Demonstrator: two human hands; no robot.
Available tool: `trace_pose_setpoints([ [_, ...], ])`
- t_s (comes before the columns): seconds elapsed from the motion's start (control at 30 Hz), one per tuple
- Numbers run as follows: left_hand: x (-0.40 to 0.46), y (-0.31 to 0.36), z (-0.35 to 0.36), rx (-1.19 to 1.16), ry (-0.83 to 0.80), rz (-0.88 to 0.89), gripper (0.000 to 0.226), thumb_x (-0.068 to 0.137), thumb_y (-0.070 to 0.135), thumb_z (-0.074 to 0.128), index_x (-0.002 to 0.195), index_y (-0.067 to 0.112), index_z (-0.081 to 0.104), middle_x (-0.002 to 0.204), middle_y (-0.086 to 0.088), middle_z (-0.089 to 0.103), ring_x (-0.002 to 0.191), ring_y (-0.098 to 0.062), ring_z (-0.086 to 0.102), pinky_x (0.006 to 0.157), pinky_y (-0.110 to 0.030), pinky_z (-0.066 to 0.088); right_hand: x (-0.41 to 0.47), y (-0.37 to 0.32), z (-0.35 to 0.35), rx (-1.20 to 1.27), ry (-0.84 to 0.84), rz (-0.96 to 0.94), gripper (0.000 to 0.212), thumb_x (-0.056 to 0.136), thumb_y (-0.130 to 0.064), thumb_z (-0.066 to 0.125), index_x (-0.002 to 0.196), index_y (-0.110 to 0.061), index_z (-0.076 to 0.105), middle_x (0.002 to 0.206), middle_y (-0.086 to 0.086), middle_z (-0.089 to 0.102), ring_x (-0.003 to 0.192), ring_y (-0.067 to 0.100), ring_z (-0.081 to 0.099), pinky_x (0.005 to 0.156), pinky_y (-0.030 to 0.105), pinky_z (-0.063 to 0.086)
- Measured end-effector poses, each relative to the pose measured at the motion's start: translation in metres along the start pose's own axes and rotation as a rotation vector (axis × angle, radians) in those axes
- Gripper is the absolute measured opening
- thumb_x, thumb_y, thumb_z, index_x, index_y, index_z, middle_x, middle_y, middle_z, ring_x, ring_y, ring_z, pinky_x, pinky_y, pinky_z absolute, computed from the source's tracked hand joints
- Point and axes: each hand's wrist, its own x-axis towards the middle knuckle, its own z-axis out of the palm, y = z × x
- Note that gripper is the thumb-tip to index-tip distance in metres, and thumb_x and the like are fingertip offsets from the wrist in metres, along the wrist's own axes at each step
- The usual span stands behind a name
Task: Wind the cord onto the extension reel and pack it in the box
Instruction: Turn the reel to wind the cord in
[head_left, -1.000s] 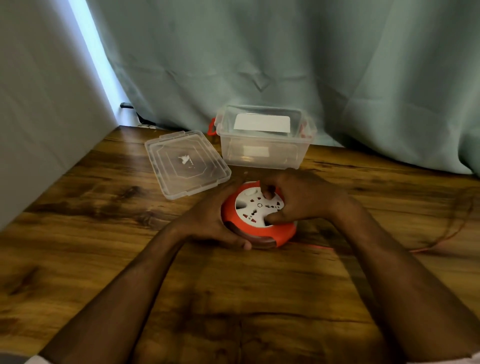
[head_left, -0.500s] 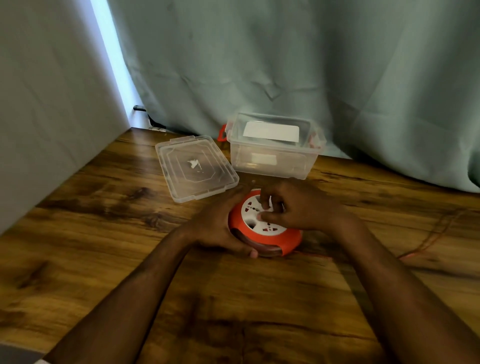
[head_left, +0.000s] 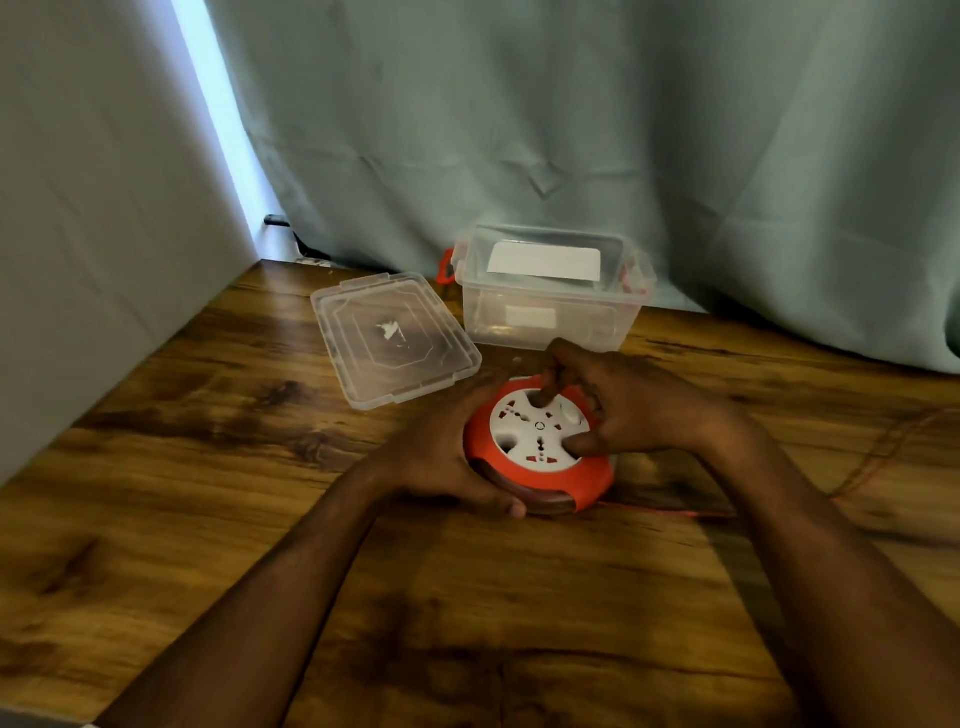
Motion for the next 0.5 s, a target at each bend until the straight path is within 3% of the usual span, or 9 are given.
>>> trace_pose_setpoints([
  [0.1,-0.002,0.004,-0.001,0.009,0.035,0.016,0.119,0.055,0.035,0.101,0.14,0.059,0.022,0.135,0.04,0.04,0.12,0.03,0.041,0.095,0.001,0.04,-0.003,-0.008,-0.003,-0.067,0.013,-0.004,0.059,0.073,-0.044,0.088,0.11,-0.043,0.041,0.118,-0.019,0.058,0.097,0.005,0.057,0.062,0.017,0.047],
  [0.27,-0.006,0.007,0.002,0.024,0.07,0.042,0.13,0.053,0.042,0.101,0.153,0.049,0.019,0.152,0.021,0.041,0.132,0.01,0.046,0.108,-0.016,0.044,-0.003,-0.017,0.002,-0.147,0.064,-0.042,0.045,0.072,-0.059,0.084,0.087,-0.038,0.047,0.098,-0.015,0.063,0.083,0.005,0.059,0.059,0.014,0.036],
  [0.37,-0.006,0.006,0.002,0.042,0.086,0.064,0.127,0.053,0.04,0.101,0.149,0.053,0.018,0.145,0.035,0.036,0.13,0.02,0.039,0.106,-0.006,0.037,-0.001,-0.022,0.006,-0.212,0.083,-0.048,0.043,0.076,-0.066,0.077,0.076,-0.037,0.046,0.082,-0.015,0.063,0.07,0.006,0.06,0.055,0.016,0.034],
  [0.5,-0.004,0.006,0.003,0.044,0.047,0.057,0.126,0.056,0.037,0.1,0.15,0.05,0.017,0.139,0.042,0.035,0.125,0.028,0.039,0.1,0.001,0.035,0.009,-0.019,0.025,-0.235,0.171,-0.074,0.049,0.084,-0.071,0.064,0.071,-0.024,0.062,0.107,-0.005,0.079,0.067,0.007,0.066,0.053,0.013,0.035],
])
